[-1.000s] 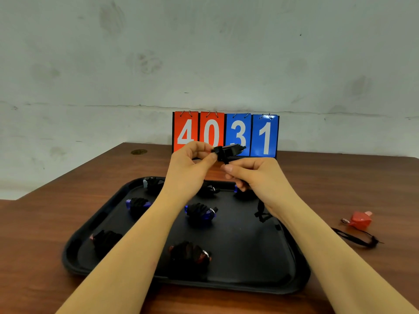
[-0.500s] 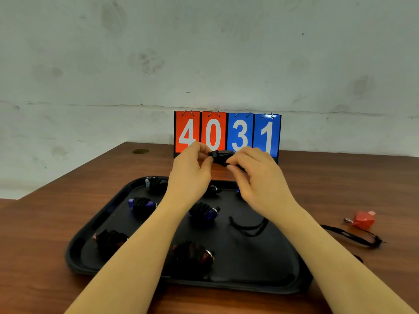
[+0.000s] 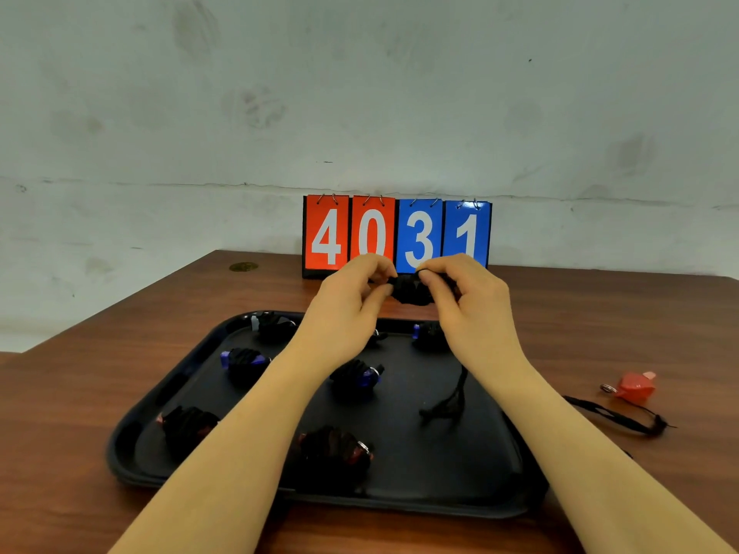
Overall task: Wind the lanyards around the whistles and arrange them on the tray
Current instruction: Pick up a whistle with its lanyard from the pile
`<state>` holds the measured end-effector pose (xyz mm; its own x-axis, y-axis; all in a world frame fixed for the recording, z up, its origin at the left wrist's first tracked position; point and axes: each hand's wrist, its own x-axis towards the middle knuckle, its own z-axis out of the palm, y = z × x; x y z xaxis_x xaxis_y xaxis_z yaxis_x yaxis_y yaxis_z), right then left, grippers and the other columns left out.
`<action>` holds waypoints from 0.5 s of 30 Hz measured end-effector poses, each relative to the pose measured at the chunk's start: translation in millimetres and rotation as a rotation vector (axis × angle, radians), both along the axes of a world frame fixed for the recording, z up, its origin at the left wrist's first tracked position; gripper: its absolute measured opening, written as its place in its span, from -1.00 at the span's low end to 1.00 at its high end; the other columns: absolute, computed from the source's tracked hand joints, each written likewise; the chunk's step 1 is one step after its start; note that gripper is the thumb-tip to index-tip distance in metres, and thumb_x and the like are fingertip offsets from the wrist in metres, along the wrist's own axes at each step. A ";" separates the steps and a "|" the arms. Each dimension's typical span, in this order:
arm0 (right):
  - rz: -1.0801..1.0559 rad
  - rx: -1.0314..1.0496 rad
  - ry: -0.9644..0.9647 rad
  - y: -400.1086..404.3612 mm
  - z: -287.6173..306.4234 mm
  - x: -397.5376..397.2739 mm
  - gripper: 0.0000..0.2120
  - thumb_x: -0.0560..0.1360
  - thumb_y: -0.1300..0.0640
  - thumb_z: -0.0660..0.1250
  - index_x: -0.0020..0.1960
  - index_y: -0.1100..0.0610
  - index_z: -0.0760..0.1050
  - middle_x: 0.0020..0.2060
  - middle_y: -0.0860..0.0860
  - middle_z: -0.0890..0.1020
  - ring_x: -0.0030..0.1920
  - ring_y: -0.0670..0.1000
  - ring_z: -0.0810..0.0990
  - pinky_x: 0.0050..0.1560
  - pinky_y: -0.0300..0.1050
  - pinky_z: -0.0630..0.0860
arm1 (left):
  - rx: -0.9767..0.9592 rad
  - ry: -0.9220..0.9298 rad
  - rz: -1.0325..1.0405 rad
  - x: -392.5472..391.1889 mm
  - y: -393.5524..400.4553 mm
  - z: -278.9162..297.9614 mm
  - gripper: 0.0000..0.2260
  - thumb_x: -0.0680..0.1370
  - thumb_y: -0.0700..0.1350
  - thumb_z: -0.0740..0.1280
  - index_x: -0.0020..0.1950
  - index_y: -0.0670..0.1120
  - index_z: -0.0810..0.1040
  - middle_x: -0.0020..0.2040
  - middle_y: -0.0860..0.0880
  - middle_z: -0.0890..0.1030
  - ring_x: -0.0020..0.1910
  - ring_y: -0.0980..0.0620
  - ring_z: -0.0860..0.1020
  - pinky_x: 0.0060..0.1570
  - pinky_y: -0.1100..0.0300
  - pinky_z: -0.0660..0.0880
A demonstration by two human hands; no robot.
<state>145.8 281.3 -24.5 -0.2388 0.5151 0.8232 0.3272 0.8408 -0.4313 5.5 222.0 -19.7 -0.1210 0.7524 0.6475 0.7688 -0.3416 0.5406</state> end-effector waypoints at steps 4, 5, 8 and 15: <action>0.077 -0.291 0.161 -0.9 4.9 2.7 -0.91 0.49 0.19 0.34 -0.06 0.05 0.60 -0.21 -0.15 0.61 -0.13 -0.17 0.59 -0.09 -0.39 0.52 | -0.029 0.007 -0.050 1.1 -1.9 1.6 -0.85 0.56 -0.20 0.24 0.01 0.06 0.42 -0.27 0.20 0.42 -0.29 0.43 0.42 -0.21 0.56 0.35; 0.099 -0.344 0.200 0.1 6.3 3.7 -0.91 0.48 0.19 0.35 -0.08 0.05 0.60 -0.22 -0.14 0.62 -0.15 -0.18 0.60 -0.12 -0.41 0.52 | -0.034 0.009 -0.058 1.2 -2.4 2.0 -0.85 0.56 -0.21 0.23 0.01 0.05 0.42 -0.28 0.19 0.42 -0.29 0.43 0.42 -0.21 0.56 0.35; 0.163 -0.459 0.283 1.7 10.5 6.8 -0.93 0.45 0.21 0.38 -0.10 0.09 0.62 -0.26 -0.07 0.65 -0.22 -0.20 0.61 -0.21 -0.45 0.49 | -0.059 0.005 -0.077 1.6 -4.5 3.7 -0.85 0.56 -0.20 0.23 0.00 0.06 0.42 -0.28 0.19 0.43 -0.28 0.42 0.43 -0.20 0.57 0.35; 0.292 -0.704 0.374 7.1 15.0 12.3 -0.96 0.38 0.18 0.44 -0.16 0.10 0.66 -0.20 0.04 0.70 -0.07 0.05 0.66 0.08 0.06 0.57 | -0.092 -0.178 -0.218 2.3 -8.3 9.2 -0.82 0.54 -0.24 0.26 -0.07 0.07 0.48 -0.24 0.13 0.52 -0.29 0.26 0.51 -0.16 0.47 0.44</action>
<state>158.1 288.4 -9.5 -0.2175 0.8969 0.3850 -0.1298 0.3644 -0.9222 7.9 213.7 -10.5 -0.0558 0.8276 0.5585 0.5733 -0.4314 0.6965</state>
